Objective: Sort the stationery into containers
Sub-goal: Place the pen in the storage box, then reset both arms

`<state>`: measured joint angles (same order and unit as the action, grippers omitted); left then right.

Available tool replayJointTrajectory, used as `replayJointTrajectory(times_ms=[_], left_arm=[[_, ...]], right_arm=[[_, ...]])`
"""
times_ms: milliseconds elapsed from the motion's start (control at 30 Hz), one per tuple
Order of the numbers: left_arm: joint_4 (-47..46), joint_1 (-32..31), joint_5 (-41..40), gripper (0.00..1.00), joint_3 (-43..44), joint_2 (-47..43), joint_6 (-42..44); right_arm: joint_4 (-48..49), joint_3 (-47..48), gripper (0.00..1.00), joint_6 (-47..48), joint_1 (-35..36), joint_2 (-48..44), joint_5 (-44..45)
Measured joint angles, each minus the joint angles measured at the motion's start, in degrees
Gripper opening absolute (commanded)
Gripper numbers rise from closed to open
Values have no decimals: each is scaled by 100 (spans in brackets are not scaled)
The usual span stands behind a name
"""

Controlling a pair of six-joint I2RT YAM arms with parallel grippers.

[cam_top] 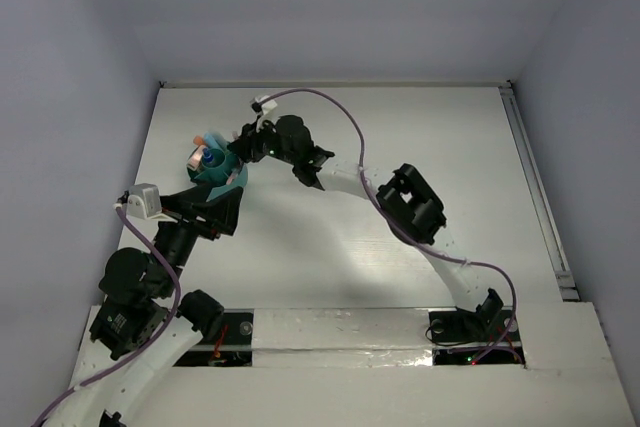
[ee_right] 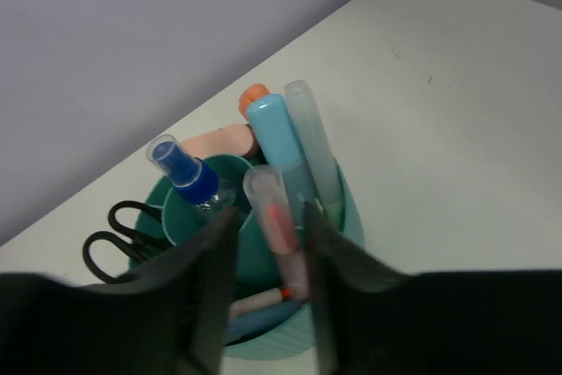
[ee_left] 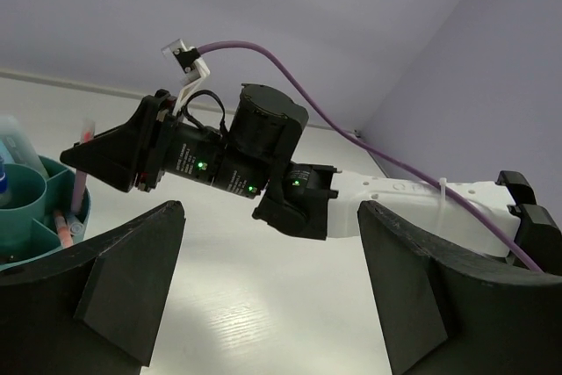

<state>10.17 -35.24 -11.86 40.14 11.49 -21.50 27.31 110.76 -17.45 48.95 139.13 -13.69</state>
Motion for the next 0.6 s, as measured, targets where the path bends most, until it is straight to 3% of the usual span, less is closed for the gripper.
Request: replayJointTrajectory(times_ms=[33, 167, 400, 600], left_arm=[[-2, 28, 15, 77, 0, 0, 0], [-2, 140, 107, 77, 0, 2, 0], [-4, 216, 166, 77, 0, 2, 2], [-9, 234, 168, 78, 0, 46, 0]], right_arm=[[-76, 46, 58, 92, 31, 0, 2], [-295, 166, 75, 339, 179, 0, 44], [-474, -125, 82, 522, 289, -168, 85], [-367, -1141, 84, 507, 286, -1008, 190]])
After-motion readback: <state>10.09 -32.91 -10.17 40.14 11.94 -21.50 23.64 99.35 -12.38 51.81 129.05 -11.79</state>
